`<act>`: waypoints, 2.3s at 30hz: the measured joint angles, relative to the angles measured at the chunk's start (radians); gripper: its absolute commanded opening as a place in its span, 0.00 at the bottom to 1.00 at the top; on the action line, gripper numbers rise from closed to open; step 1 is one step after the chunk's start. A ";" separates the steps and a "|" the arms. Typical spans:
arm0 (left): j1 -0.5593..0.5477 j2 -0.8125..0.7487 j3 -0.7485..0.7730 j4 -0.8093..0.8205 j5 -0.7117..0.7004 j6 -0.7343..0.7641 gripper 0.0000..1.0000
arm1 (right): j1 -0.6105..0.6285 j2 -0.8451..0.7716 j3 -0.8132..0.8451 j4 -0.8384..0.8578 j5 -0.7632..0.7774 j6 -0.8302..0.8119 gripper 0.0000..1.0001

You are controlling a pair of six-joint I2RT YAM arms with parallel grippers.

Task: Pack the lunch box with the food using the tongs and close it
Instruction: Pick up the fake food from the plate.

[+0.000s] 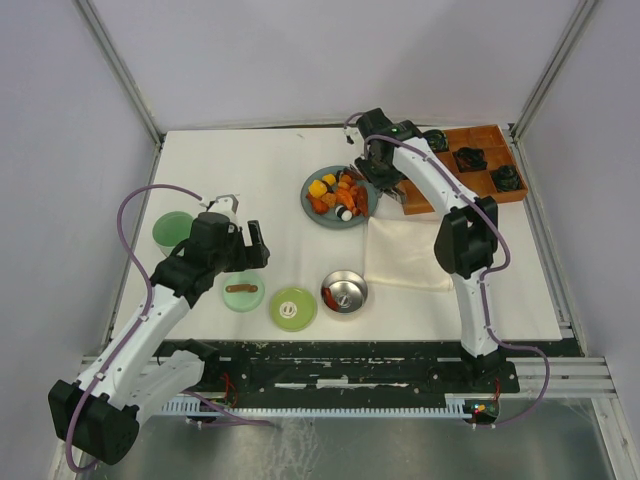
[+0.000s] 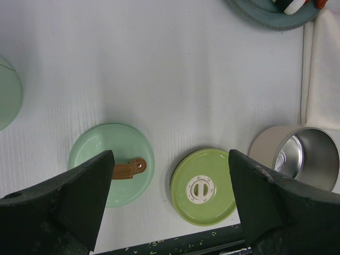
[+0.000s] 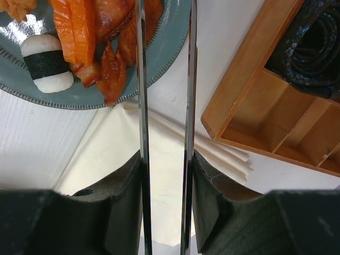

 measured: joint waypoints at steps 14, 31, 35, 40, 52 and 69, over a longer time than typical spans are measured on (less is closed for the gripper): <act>0.000 0.000 0.000 0.000 0.000 0.000 0.94 | 0.000 0.012 0.024 -0.027 -0.011 0.000 0.44; 0.000 0.000 0.000 0.000 0.000 0.000 0.94 | -0.007 0.011 0.037 -0.026 -0.030 0.001 0.44; 0.000 0.000 0.000 0.000 0.000 0.000 0.94 | -0.011 0.011 0.049 -0.022 -0.048 0.003 0.44; 0.000 0.000 0.000 0.000 0.000 0.000 0.94 | -0.012 0.011 0.063 -0.022 -0.062 0.009 0.44; 0.000 0.000 0.000 0.000 0.000 0.000 0.94 | -0.012 0.053 0.139 -0.020 -0.076 0.010 0.44; 0.000 0.001 0.000 0.000 0.000 0.000 0.94 | -0.013 0.087 0.140 -0.024 -0.092 0.010 0.45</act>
